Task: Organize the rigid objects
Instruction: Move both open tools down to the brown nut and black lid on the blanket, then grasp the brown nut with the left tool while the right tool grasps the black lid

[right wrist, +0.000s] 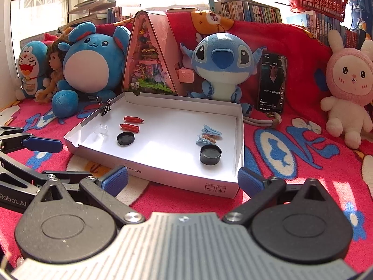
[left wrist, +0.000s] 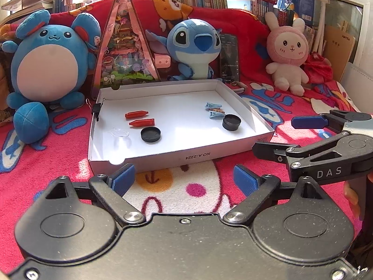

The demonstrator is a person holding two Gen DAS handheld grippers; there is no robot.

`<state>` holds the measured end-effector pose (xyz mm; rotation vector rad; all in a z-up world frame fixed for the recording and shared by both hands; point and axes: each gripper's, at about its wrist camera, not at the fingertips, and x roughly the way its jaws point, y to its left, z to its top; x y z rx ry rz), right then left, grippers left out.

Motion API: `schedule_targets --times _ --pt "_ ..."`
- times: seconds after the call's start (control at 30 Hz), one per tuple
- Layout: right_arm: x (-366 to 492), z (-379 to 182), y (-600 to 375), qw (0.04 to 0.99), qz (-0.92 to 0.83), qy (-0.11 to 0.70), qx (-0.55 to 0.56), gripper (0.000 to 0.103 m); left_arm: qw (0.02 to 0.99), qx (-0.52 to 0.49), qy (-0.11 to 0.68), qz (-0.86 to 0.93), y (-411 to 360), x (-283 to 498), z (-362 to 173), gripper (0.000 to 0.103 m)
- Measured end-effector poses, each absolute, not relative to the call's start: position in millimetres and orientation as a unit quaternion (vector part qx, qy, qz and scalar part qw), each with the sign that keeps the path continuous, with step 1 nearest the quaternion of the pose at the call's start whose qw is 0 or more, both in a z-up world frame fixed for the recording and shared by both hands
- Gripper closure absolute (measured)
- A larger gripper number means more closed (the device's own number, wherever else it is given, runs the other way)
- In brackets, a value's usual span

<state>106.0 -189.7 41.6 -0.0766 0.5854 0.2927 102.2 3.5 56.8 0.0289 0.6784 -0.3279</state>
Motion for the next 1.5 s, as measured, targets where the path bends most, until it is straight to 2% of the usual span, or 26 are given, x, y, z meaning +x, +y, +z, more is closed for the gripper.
schedule_targets --times 0.57,0.8,0.97,1.07,1.2,1.43,1.5 --pt "71 30 -196 0.944 0.150 0.292 -0.033 0.000 0.925 0.013 0.343 -0.165 7 72 43 0.012" --pt "61 24 -197 0.941 0.154 0.301 -0.029 0.000 0.918 0.013 0.358 -0.168 8 64 33 0.030" --pt "52 20 -197 0.938 0.159 0.305 -0.031 0.000 0.914 0.013 0.366 -0.174 8 58 30 0.037" --pt "46 19 -194 0.935 0.173 0.308 -0.040 0.000 0.911 0.013 0.372 -0.177 7 55 27 0.044" --pt "37 17 -189 0.928 0.193 0.314 -0.055 0.008 0.905 0.011 0.383 -0.185 5 53 23 0.054" --pt "35 11 -178 0.923 0.202 0.320 -0.074 0.016 0.903 0.005 0.384 -0.192 -2 54 23 0.056" --pt "38 10 -176 0.922 0.203 0.323 -0.072 0.020 0.905 0.005 0.383 -0.187 -3 54 24 0.061"
